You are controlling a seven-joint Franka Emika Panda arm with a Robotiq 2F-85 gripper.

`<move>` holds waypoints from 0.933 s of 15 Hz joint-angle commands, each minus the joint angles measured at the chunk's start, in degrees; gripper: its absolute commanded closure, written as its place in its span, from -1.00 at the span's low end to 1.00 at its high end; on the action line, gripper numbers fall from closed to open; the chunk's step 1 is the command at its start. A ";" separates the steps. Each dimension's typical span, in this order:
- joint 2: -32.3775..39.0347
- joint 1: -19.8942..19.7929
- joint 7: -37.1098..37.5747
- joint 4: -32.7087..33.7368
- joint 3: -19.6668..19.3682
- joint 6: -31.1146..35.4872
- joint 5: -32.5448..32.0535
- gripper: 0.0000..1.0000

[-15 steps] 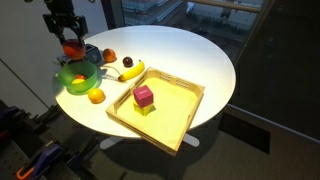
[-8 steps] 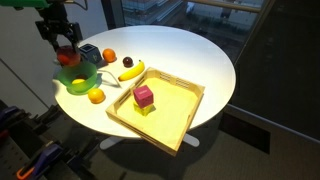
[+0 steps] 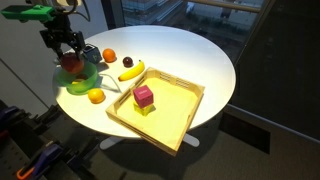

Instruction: Put the apple in the green bowl

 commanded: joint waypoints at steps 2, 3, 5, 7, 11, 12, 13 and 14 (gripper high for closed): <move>1.37 -0.54 2.02 -0.44 -1.30 2.03 -1.92 -0.13; 1.89 -0.59 2.06 -0.30 -1.57 2.20 -1.93 -0.13; 2.81 -0.65 2.12 -0.07 -1.97 2.53 -1.89 -0.13; 3.62 -0.64 2.22 0.15 -2.28 2.87 -1.86 -0.13; 4.69 -0.55 2.42 0.39 -2.62 3.24 -1.74 -0.13; 4.90 -0.54 2.42 0.45 -2.65 3.25 -1.68 -0.13; 5.08 -0.50 2.49 0.52 -2.67 3.22 -1.69 -0.35; 5.21 -0.48 2.55 0.56 -2.67 3.20 -1.69 -0.76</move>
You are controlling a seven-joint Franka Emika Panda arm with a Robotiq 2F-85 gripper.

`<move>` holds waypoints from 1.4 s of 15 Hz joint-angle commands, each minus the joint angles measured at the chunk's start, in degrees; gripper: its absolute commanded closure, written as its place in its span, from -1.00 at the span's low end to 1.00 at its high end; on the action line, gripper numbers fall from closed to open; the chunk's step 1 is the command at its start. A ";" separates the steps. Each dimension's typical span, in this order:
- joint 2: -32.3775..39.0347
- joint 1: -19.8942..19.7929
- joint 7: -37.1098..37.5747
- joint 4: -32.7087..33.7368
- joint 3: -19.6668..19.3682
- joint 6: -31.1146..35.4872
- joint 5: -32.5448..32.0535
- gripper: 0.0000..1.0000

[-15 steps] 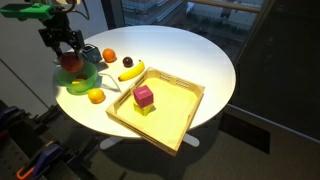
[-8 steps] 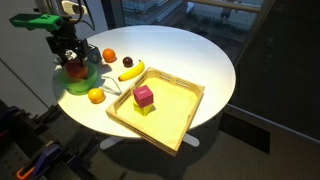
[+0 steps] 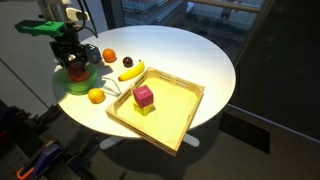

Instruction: Put the apple in the green bowl

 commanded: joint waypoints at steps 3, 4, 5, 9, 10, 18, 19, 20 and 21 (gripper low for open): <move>0.73 -0.10 1.87 0.83 -0.12 0.21 -1.67 -1.00; 0.66 -0.09 1.84 0.86 -0.09 0.17 -1.64 -1.00; 0.56 -0.08 1.82 0.88 -0.08 0.13 -1.64 -1.00; -0.72 -0.29 1.21 1.52 0.25 -1.58 -0.33 -1.00; -0.99 -0.34 1.24 1.80 0.27 -1.89 -0.08 -1.00; -2.29 -0.38 6.34 6.83 0.20 -11.61 2.54 -1.00; -2.44 -0.33 7.18 7.44 0.20 -12.79 2.63 -1.00; -2.60 -0.32 7.84 7.89 0.22 -13.65 2.67 -1.00; -2.81 -0.31 8.33 8.40 0.25 -14.28 2.68 -1.00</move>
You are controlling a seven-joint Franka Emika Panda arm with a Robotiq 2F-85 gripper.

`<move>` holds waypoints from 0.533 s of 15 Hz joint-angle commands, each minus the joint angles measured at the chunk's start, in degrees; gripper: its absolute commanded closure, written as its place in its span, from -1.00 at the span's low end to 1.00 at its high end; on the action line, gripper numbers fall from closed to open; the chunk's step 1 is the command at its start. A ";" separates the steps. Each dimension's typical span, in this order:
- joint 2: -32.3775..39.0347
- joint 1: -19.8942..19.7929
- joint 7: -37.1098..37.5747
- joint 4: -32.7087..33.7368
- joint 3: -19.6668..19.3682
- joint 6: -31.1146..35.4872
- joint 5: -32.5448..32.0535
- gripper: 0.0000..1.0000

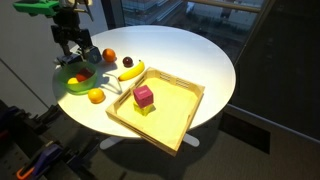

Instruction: Put the apple in the green bowl

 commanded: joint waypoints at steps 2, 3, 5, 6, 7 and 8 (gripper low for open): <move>-1.55 -0.27 2.73 2.58 0.33 -4.45 1.03 -1.00; -1.72 -0.25 3.08 3.06 0.34 -4.78 0.96 -1.00; -1.96 -0.20 3.51 3.89 0.37 -5.07 0.83 -1.00; -2.10 -0.21 3.61 4.20 0.42 -4.82 0.98 -1.00; -2.22 -0.24 3.67 4.47 0.49 -4.64 1.28 -1.00; -2.41 -0.27 3.78 4.65 0.55 -4.31 1.61 -1.00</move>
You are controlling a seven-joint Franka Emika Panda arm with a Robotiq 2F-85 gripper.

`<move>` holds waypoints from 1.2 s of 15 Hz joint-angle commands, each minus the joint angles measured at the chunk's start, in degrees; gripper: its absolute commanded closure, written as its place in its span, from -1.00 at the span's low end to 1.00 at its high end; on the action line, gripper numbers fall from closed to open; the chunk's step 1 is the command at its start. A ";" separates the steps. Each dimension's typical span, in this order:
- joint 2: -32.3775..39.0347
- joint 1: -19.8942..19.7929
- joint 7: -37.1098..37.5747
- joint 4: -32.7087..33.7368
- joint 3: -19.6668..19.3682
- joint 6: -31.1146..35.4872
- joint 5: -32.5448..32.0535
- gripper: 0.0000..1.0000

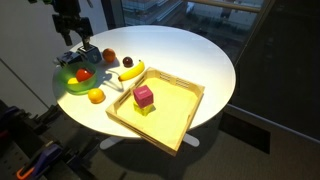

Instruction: Put the apple in the green bowl

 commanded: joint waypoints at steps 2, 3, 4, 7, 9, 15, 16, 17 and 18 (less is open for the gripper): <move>-1.67 -0.29 1.26 1.38 0.60 -0.99 2.48 -1.00; -1.90 -0.29 1.45 1.49 0.62 -0.83 2.92 -1.00; -2.23 -0.33 1.37 1.54 0.69 -0.69 3.78 -1.00; -3.35 -0.35 0.94 1.23 0.99 -0.28 6.53 -1.00; -4.34 -0.22 1.15 0.74 1.18 0.09 7.48 -1.00; -7.11 -0.30 1.02 -1.03 1.51 0.68 8.96 -1.00; -4.76 -0.31 0.27 0.87 1.43 0.00 7.69 -1.00; -5.07 -0.31 0.27 0.69 1.44 0.00 7.77 -1.00; -5.31 -0.32 0.27 0.52 1.44 0.00 7.79 -1.00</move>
